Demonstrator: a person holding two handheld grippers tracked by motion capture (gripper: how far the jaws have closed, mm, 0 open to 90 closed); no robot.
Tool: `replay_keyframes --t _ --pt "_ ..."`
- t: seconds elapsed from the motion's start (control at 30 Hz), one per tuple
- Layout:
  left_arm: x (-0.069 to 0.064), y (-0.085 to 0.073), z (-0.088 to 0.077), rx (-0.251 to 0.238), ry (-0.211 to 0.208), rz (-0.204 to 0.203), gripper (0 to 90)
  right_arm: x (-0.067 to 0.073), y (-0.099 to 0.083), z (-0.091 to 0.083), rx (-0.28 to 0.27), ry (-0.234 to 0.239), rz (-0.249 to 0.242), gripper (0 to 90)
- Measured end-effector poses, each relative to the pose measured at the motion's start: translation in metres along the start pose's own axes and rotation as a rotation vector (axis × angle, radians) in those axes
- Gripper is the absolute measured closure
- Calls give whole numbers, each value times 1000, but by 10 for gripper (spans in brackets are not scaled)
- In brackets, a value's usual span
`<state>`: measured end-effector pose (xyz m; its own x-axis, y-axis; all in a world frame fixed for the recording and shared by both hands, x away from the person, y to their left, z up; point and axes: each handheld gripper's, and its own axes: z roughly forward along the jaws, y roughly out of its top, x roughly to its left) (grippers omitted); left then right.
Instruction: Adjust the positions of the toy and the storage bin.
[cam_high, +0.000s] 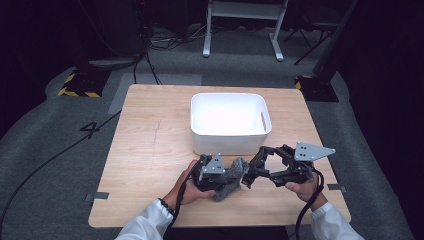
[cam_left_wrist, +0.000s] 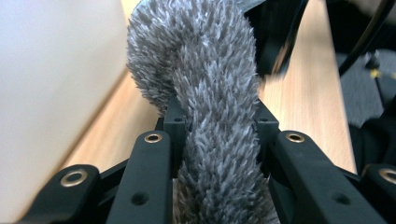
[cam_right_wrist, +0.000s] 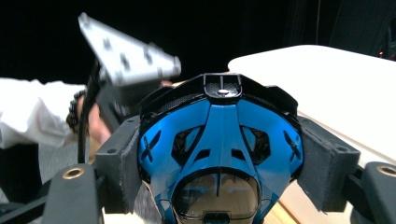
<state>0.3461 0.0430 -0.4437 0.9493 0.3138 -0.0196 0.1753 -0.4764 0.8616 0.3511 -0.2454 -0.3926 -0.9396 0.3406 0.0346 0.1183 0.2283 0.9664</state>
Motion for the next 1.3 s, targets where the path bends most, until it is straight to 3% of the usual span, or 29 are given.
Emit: replay_keyframes --t 0.13,0.2,0.37,0.47,0.6,0.7,0.9,1.0,1.07,1.3 --pt "-6 12 -14 -117 4 7 686 3 -4 9 37 24 -11 264" --pt "-7 15 -18 -163 -22 6 685 5 -5 13 52 42 -14 264" --pt "-10 16 -20 -184 -42 27 685 9 -8 21 77 77 -19 264" --pt "-10 14 -17 -162 -47 35 685 9 -9 22 82 79 -22 264" --pt "-7 5 -3 -70 -47 44 684 8 -7 17 66 66 -21 264" --pt "-2 -3 6 -25 -60 28 684 6 -5 12 52 50 -20 264" --pt "1 -14 22 121 -32 63 685 3 1 1 9 28 -13 264" --pt "2 -16 24 143 -20 60 686 2 3 -4 -16 18 -2 264" --pt "-1 -15 25 144 -16 82 686 1 5 -6 -25 9 -1 264" --pt "-13 -12 20 142 -51 129 689 -2 6 -9 -25 -30 9 264"
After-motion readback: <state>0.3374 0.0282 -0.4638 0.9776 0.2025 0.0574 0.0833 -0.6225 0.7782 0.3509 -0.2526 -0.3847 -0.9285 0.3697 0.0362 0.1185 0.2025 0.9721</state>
